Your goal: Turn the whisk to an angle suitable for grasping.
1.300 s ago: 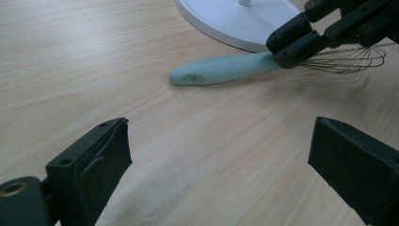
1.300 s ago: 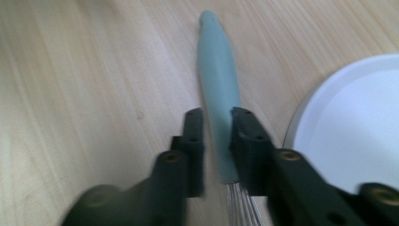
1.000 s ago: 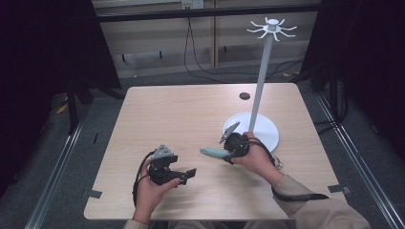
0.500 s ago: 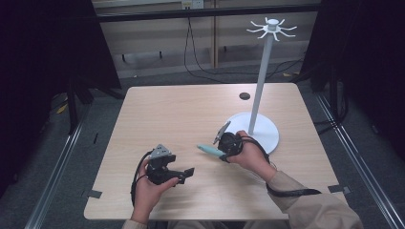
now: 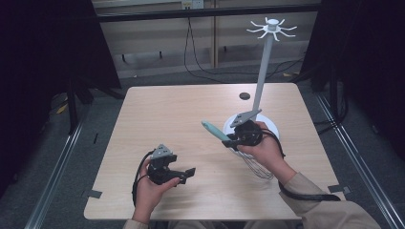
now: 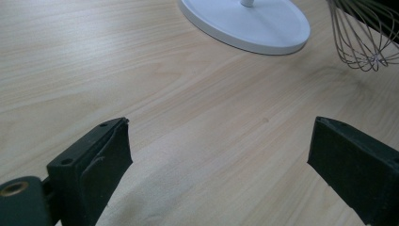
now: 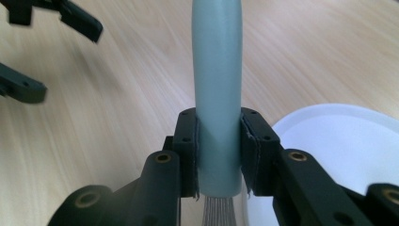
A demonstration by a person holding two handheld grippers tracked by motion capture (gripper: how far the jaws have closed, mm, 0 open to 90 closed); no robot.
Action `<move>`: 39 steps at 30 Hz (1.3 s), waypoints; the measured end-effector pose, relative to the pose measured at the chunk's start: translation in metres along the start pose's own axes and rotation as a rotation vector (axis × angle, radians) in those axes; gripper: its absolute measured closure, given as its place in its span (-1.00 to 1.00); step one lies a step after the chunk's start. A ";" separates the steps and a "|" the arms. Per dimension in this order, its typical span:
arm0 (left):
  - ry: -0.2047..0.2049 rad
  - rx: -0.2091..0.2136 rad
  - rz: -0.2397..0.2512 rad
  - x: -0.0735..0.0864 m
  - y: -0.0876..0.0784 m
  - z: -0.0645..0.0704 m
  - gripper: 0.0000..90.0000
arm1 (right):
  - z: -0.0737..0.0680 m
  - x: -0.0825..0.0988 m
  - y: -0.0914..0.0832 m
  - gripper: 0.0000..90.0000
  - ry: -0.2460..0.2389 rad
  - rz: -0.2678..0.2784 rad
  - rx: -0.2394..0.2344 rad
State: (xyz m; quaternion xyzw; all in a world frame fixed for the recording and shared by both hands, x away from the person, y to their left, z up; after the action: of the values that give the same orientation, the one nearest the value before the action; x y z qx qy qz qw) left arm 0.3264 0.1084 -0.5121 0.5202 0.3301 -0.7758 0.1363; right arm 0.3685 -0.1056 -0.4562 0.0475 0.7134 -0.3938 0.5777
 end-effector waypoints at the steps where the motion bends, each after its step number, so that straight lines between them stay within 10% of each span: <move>1: -0.003 0.003 0.002 0.000 0.000 0.001 -0.86 | 0.000 0.000 0.000 0.56 0.000 0.000 0.000; 17: 0.003 0.000 -0.005 0.001 0.001 0.002 -0.86 | 0.013 -0.035 -0.032 0.56 0.082 0.271 0.051; 39: 0.003 0.011 0.000 0.001 0.002 0.003 -0.86 | 0.024 -0.059 -0.055 0.56 0.107 0.435 0.111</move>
State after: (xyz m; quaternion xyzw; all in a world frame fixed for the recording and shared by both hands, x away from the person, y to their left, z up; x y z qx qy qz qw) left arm 0.3254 0.1049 -0.5128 0.5223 0.3262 -0.7766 0.1330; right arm 0.3780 -0.1348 -0.3780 0.2527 0.6931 -0.2955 0.6070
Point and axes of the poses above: each handheld gripper's, and its own axes: y roughly forward along the jaws, x roughly out of its underside, z roughly to its right, the point moved 7 cm from there along y, roughly forward along the jaws, and after that the axes turned 14 degrees about z, right-handed, at the moved point
